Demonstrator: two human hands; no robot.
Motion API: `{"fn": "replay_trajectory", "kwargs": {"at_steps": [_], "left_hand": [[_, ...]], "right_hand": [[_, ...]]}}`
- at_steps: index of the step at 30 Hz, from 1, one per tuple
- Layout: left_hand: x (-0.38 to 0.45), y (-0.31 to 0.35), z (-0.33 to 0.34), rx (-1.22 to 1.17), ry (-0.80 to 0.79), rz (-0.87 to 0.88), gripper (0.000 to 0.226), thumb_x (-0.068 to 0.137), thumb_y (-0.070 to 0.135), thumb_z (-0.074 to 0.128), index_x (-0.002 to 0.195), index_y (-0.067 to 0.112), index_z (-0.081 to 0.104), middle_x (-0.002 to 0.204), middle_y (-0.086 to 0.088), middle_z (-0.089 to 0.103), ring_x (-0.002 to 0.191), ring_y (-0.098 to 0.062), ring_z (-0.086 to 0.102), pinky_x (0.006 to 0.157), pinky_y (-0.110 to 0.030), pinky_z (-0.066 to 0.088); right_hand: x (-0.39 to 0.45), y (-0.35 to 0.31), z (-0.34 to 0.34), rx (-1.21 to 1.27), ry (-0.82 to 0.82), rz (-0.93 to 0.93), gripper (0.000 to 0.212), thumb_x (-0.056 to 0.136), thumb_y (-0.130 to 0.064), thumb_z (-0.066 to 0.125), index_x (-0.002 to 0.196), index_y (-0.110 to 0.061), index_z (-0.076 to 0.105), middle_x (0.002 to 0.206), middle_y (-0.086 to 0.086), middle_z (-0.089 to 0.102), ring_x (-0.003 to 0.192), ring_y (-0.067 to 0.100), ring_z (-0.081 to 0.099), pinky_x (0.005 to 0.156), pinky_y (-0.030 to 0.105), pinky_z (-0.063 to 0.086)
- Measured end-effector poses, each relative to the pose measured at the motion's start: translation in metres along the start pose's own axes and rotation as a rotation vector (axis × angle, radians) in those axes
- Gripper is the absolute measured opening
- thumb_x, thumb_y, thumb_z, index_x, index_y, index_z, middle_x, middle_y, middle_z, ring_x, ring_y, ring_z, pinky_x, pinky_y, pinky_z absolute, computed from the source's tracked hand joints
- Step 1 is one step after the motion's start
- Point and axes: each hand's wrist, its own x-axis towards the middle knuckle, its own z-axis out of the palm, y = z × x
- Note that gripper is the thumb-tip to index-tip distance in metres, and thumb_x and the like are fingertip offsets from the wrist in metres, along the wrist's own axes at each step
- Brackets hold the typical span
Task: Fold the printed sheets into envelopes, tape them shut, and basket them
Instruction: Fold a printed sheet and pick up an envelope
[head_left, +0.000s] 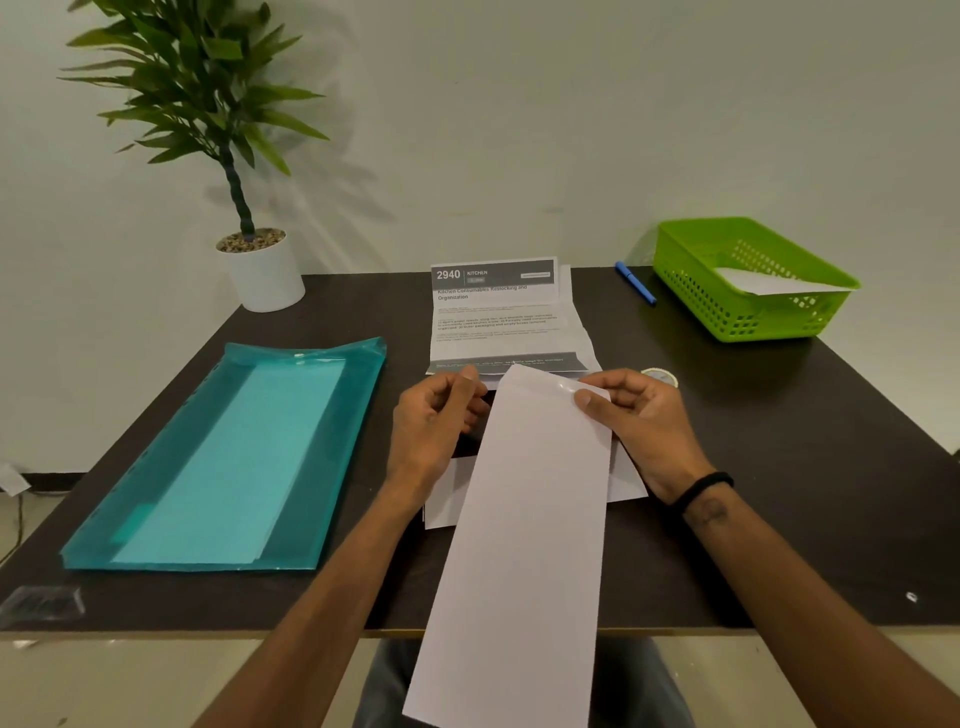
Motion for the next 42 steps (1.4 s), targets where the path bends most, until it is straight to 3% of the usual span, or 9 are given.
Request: {"fn": "replay_trajectory", "kwargs": {"at_steps": [5, 9, 12, 20, 29, 33, 37, 39, 42], "left_hand": [[-0.003, 0.031, -0.009, 0.17, -0.034, 0.097, 0.029, 0.097, 0.044, 0.063, 0.112, 0.02, 0.071, 0.092, 0.003, 0.077, 0.078, -0.012, 0.076, 0.077, -0.036, 0.066], [-0.021, 0.05, -0.021, 0.339, -0.39, -0.227, 0.047, 0.09, 0.047, 0.073, 0.133, 0.033, 0.06, 0.115, 0.004, 0.074, 0.1, -0.014, 0.073, 0.093, -0.044, 0.061], [-0.031, 0.055, -0.03, 0.299, -0.52, -0.318, 0.04, 0.088, 0.035, 0.079, 0.126, 0.031, 0.064, 0.104, 0.006, 0.079, 0.096, -0.014, 0.076, 0.098, -0.046, 0.058], [0.019, 0.107, -0.055, 0.819, -0.441, 0.189, 0.029, 0.098, 0.021, 0.067, 0.127, 0.03, 0.068, 0.095, 0.015, 0.065, 0.08, 0.002, 0.061, 0.076, -0.018, 0.047], [0.049, 0.122, -0.023, 1.007, -0.547, 0.253, 0.037, 0.105, 0.011, 0.052, 0.131, 0.032, 0.067, 0.127, 0.0, 0.067, 0.093, -0.015, 0.06, 0.079, -0.019, 0.043], [0.05, 0.103, -0.014, 1.015, -0.455, 0.239, 0.031, 0.103, 0.024, 0.06, 0.13, 0.037, 0.066, 0.135, 0.001, 0.067, 0.113, -0.023, 0.064, 0.102, -0.04, 0.051], [0.032, 0.081, -0.006, 1.171, -0.555, 0.292, 0.095, 0.075, 0.079, 0.068, 0.156, 0.047, 0.028, 0.16, 0.004, 0.039, 0.146, -0.023, 0.036, 0.122, -0.062, 0.023], [0.021, 0.067, -0.001, 1.196, -0.614, 0.305, 0.125, 0.063, 0.089, 0.067, 0.157, 0.051, -0.006, 0.171, 0.005, 0.013, 0.156, -0.026, 0.014, 0.122, -0.068, 0.0], [0.016, 0.05, 0.002, 1.178, -0.611, 0.358, 0.136, 0.062, 0.088, 0.069, 0.151, 0.054, -0.027, 0.171, 0.009, -0.003, 0.158, -0.026, 0.004, 0.122, -0.07, -0.007]], "right_hand": [[0.001, 0.0, -0.001, 0.039, 0.0, 0.003, 0.024, 0.089, -0.008, 0.078, 0.111, -0.001, 0.071, 0.102, 0.012, 0.08, 0.09, 0.026, 0.078, 0.074, 0.03, 0.062], [0.0, -0.001, -0.001, 0.082, 0.038, 0.017, 0.019, 0.089, -0.007, 0.078, 0.107, -0.003, 0.072, 0.101, 0.015, 0.079, 0.089, 0.028, 0.077, 0.08, 0.038, 0.062], [-0.001, -0.002, -0.001, 0.094, 0.054, 0.03, 0.017, 0.089, -0.007, 0.078, 0.105, -0.004, 0.072, 0.1, 0.015, 0.079, 0.089, 0.03, 0.076, 0.083, 0.041, 0.061], [-0.005, -0.006, 0.002, -0.011, -0.029, -0.015, 0.024, 0.09, -0.005, 0.076, 0.113, -0.008, 0.069, 0.092, 0.015, 0.079, 0.088, 0.028, 0.077, 0.072, 0.037, 0.061], [-0.006, -0.006, 0.001, -0.009, -0.141, -0.026, 0.033, 0.09, -0.004, 0.077, 0.12, -0.014, 0.069, 0.107, 0.008, 0.08, 0.099, 0.028, 0.077, 0.088, 0.042, 0.061], [-0.006, -0.006, 0.001, -0.004, -0.136, -0.035, 0.024, 0.09, -0.006, 0.076, 0.113, -0.013, 0.072, 0.108, 0.005, 0.08, 0.101, 0.025, 0.077, 0.088, 0.037, 0.062], [-0.006, -0.005, 0.001, -0.011, -0.125, -0.043, 0.015, 0.089, -0.007, 0.078, 0.103, -0.012, 0.074, 0.102, 0.005, 0.081, 0.096, 0.023, 0.078, 0.08, 0.029, 0.063], [-0.005, -0.005, 0.0, -0.006, -0.119, -0.038, 0.014, 0.089, -0.008, 0.078, 0.102, -0.011, 0.074, 0.101, 0.005, 0.08, 0.096, 0.021, 0.077, 0.08, 0.029, 0.062], [-0.005, -0.005, 0.0, -0.015, -0.119, -0.031, 0.017, 0.088, -0.01, 0.079, 0.105, -0.009, 0.074, 0.102, 0.004, 0.08, 0.097, 0.02, 0.077, 0.081, 0.029, 0.063]]}}
